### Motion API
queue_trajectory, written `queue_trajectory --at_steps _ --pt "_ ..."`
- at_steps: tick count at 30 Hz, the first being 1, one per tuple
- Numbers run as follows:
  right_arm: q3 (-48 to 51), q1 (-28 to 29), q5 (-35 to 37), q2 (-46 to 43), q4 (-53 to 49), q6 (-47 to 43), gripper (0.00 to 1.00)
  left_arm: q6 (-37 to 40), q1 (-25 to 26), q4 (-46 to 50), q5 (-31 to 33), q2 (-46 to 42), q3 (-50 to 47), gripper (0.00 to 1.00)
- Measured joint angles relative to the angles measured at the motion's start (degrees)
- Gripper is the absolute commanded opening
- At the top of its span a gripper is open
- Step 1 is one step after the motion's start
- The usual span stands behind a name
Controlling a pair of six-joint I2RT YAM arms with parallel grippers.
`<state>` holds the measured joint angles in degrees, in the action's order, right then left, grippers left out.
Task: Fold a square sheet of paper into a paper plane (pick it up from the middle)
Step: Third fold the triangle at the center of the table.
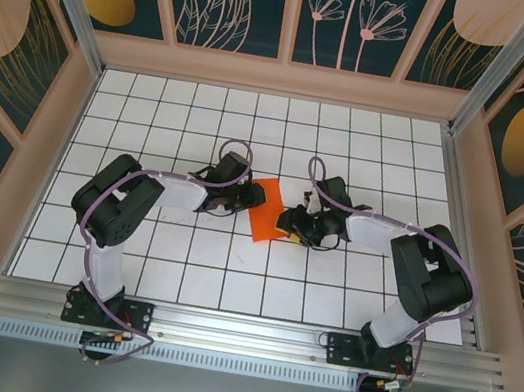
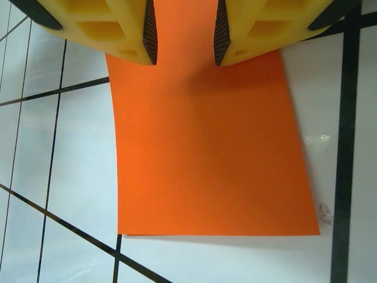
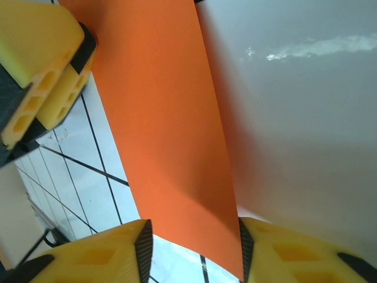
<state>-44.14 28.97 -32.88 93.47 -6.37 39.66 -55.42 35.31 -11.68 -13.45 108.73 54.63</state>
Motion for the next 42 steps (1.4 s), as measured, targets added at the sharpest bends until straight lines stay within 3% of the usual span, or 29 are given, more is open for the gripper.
queue_trajectory --at_steps 2,6,9,22,32,42 --pt "0.13 -0.24 0.02 -1.03 0.24 1.09 0.37 0.00 0.00 0.13 0.00 0.02 0.04 0.35" --pt "0.17 -0.50 -0.09 -3.17 1.18 3.19 0.16 0.00 0.00 0.37 -0.02 0.07 0.22 0.35" --pt "0.17 -0.48 -0.50 -3.32 2.36 4.20 0.09 0.02 0.00 0.39 -0.04 0.09 0.26 0.35" --pt "-5.22 2.29 -1.31 2.71 7.98 4.85 0.08 4.17 0.00 4.48 0.48 -0.22 3.56 0.38" --pt "-7.39 3.19 0.07 7.39 10.10 4.85 0.08 4.79 -1.03 5.38 4.98 -2.29 4.96 0.28" --pt "-8.48 3.45 0.07 10.69 11.08 4.79 0.08 5.01 -1.29 6.38 5.81 2.23 6.71 0.22"
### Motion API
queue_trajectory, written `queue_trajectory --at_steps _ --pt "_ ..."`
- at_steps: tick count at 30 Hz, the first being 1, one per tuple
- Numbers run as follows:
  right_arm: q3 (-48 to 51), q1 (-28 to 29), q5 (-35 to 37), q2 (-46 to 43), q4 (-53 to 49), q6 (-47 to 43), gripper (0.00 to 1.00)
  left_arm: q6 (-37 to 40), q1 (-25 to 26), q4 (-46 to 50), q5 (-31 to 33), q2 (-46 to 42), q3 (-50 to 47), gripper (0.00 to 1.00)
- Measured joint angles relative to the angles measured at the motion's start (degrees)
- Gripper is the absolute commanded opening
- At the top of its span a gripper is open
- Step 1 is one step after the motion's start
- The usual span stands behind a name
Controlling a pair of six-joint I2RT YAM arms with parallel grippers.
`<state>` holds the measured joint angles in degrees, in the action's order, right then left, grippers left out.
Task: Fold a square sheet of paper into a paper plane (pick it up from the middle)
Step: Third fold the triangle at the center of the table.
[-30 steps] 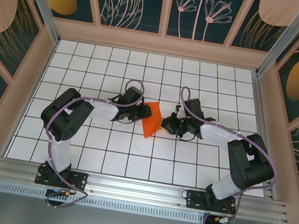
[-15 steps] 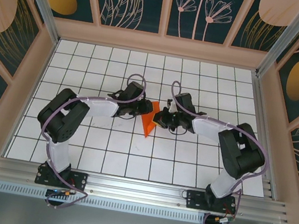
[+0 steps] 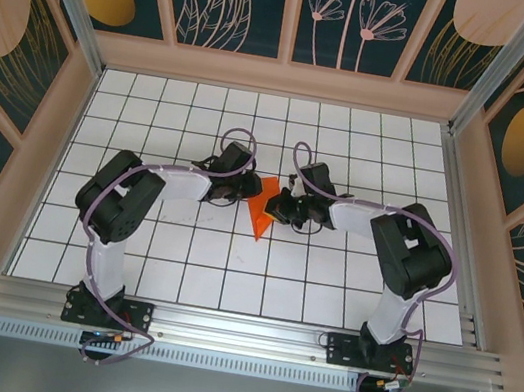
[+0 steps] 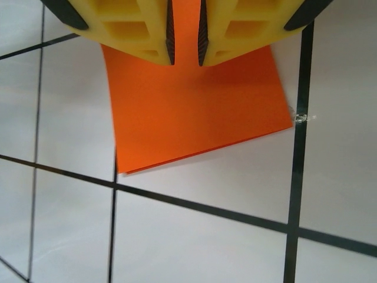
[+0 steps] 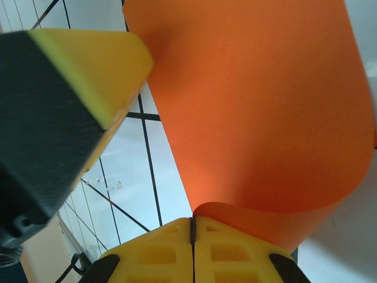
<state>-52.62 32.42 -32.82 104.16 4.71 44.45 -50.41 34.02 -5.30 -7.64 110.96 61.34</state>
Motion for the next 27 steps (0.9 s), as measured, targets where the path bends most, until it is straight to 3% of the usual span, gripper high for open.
queue_trajectory --at_steps 27 --pt "-3.17 0.96 0.00 4.28 0.02 -2.10 0.09 0.70 0.00 1.29 -1.31 1.51 1.09 0.21"
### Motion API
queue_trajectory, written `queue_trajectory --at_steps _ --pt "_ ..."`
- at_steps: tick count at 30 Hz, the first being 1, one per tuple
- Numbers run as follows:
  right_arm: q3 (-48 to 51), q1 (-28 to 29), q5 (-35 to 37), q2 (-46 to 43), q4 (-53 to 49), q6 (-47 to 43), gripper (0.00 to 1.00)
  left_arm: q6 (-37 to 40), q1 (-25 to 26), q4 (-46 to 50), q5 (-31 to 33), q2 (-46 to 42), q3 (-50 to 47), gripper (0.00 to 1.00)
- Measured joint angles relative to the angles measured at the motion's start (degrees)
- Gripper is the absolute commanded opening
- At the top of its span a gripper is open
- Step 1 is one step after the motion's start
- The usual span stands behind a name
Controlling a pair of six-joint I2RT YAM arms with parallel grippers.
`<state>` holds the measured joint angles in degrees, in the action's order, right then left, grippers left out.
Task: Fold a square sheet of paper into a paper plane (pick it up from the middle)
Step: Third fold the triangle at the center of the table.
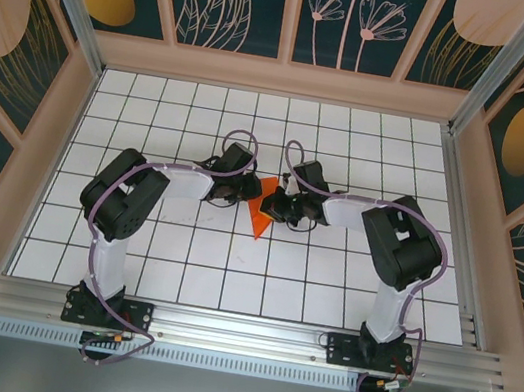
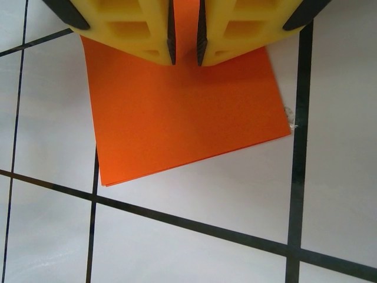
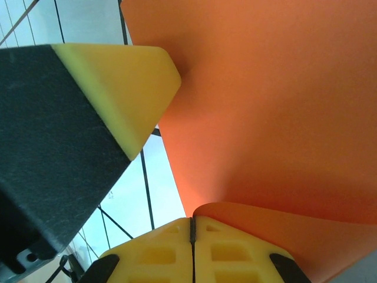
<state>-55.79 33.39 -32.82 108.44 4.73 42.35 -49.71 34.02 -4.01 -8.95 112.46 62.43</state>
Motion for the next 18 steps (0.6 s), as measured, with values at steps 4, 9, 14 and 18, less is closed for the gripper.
queue_trajectory --at_steps 4,9,14,18 --pt "-0.09 -0.02 0.17 0.50 -0.09 -0.04 0.09 0.00 0.00 0.00 -0.02 0.00 0.00 0.21" --pt "-0.11 -0.02 0.24 0.50 -0.22 -0.44 0.09 0.00 0.00 0.00 -0.02 0.04 0.00 0.21" --pt "-0.13 -0.02 0.39 0.50 -0.61 -1.36 0.09 0.00 0.00 0.00 -0.04 0.09 0.04 0.22" --pt "-0.22 -0.02 0.42 0.50 -0.72 -1.70 0.09 0.00 0.00 0.00 -0.04 0.09 0.04 0.21"
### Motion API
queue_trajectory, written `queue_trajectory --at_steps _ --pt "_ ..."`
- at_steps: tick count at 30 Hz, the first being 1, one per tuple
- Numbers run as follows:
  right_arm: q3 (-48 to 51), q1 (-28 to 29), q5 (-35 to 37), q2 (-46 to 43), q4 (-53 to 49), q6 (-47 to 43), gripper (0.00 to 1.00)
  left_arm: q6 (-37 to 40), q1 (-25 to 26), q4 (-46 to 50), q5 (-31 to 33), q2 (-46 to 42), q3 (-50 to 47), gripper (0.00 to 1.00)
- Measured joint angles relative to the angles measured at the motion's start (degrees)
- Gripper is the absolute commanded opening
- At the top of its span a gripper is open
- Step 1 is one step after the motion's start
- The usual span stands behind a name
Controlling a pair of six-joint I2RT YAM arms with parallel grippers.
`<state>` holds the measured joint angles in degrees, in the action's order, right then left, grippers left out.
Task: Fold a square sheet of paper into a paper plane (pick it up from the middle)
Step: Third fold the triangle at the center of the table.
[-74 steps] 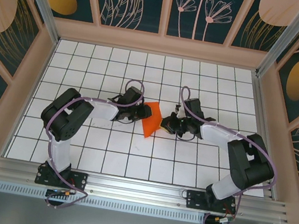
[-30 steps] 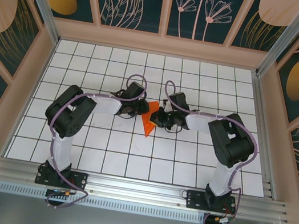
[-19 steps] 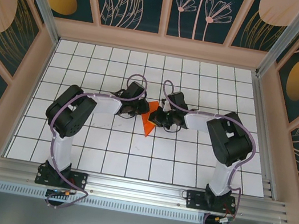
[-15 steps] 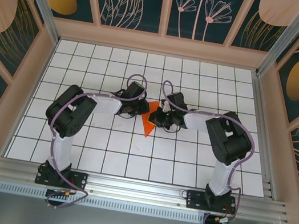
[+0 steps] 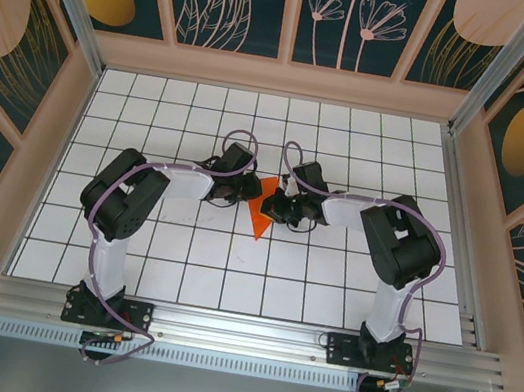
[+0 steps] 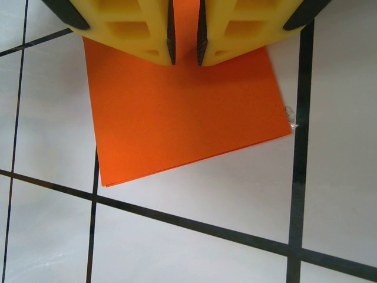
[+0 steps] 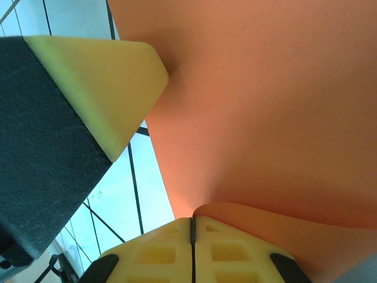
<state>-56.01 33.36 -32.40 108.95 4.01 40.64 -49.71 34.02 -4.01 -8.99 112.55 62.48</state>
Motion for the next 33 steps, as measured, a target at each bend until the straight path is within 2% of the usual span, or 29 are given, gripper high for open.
queue_trajectory --at_steps 24,29,33 --pt "-0.94 0.11 -0.26 1.49 -1.44 -2.82 0.12 0.17 0.00 0.42 -0.59 0.35 0.70 0.22" --pt "-1.01 0.11 -0.50 1.60 -1.42 -2.84 0.16 0.17 0.00 1.16 -0.70 0.35 1.03 0.23" --pt "-1.27 0.13 -0.98 1.60 -1.44 -2.84 0.25 0.13 0.00 1.81 -0.55 0.35 1.42 0.28"
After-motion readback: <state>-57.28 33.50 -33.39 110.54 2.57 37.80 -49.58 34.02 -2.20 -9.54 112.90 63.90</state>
